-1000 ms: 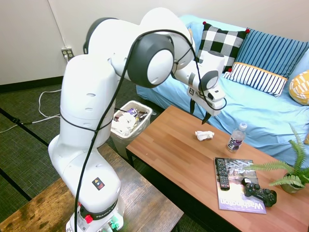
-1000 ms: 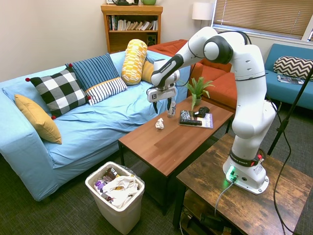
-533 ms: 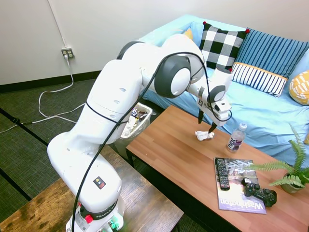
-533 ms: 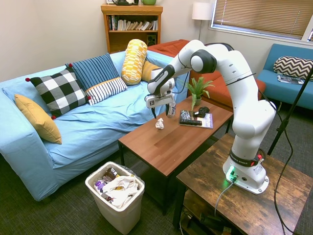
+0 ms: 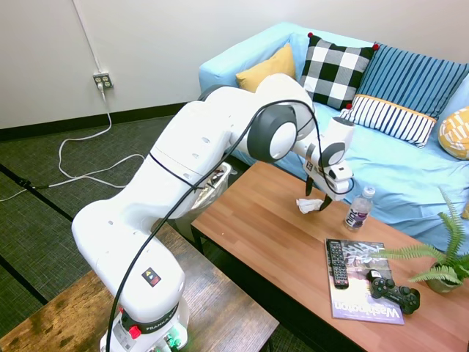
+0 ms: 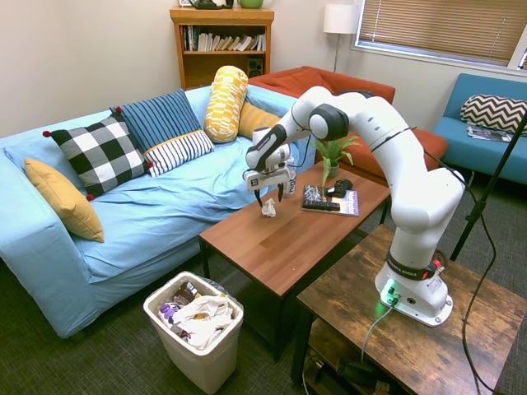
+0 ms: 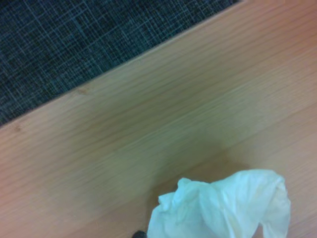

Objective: Throw the tissue in the trash bin

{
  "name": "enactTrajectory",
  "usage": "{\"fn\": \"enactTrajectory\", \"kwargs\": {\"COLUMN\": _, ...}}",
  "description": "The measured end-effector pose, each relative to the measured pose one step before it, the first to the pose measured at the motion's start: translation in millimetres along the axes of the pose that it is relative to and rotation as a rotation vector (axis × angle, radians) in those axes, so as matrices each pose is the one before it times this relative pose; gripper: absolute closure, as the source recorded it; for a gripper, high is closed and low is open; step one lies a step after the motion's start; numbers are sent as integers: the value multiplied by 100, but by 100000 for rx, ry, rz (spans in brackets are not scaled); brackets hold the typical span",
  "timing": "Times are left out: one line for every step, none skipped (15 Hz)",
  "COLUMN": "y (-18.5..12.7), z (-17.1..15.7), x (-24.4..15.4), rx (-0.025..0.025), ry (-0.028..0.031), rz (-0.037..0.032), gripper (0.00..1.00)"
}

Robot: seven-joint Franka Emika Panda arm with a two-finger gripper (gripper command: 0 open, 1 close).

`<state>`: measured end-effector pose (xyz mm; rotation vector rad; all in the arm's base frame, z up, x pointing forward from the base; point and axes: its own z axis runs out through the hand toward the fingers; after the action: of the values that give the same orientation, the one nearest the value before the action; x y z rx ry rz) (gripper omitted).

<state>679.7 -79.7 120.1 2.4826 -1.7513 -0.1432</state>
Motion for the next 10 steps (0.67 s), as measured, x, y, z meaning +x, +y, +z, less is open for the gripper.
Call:
{"fn": "enactTrajectory", "kwargs": {"y": -6, "z": 186, "x": -4, "rx": -122, "ry": -297, "rz": 214, "gripper": 100}}
{"fn": "enactTrajectory", "kwargs": {"y": 27, "z": 245, "x": -27, "rx": -219, "ry": -309, "rz": 176, "gripper": 100}}
{"fn": "enactTrajectory", "kwargs": {"y": 42, "z": 271, "x": -22, "rx": -336, "ry": -193, "rz": 50, "gripper": 100}}
{"fn": "enactTrajectory", "kwargs": {"y": 32, "z": 213, "x": -19, "rx": -225, "ry": -190, "rz": 83, "gripper": 100}}
{"fn": "enactTrajectory", "kwargs": {"y": 26, "z": 193, "x": -22, "rx": -192, "ry": -215, "rz": 107, "gripper": 100}}
{"fn": "enactTrajectory", "kwargs": {"y": 23, "z": 194, "x": -27, "rx": -184, "ry": -258, "rz": 139, "gripper": 100}}
{"fn": "enactTrajectory", "kwargs": {"y": -24, "z": 177, "x": -49, "rx": 69, "ry": -526, "rz": 383, "gripper": 100}}
{"fn": "enactTrajectory", "kwargs": {"y": -129, "z": 114, "x": -65, "rx": 378, "ry": -664, "rz": 487, "gripper": 100}}
{"fn": "enactTrajectory", "kwargs": {"y": -110, "z": 212, "x": -113, "rx": 218, "ry": -740, "rz": 408, "gripper": 100}}
{"fn": "enactTrajectory", "kwargs": {"y": -40, "z": 295, "x": -160, "rx": -120, "ry": -600, "rz": 165, "gripper": 100}}
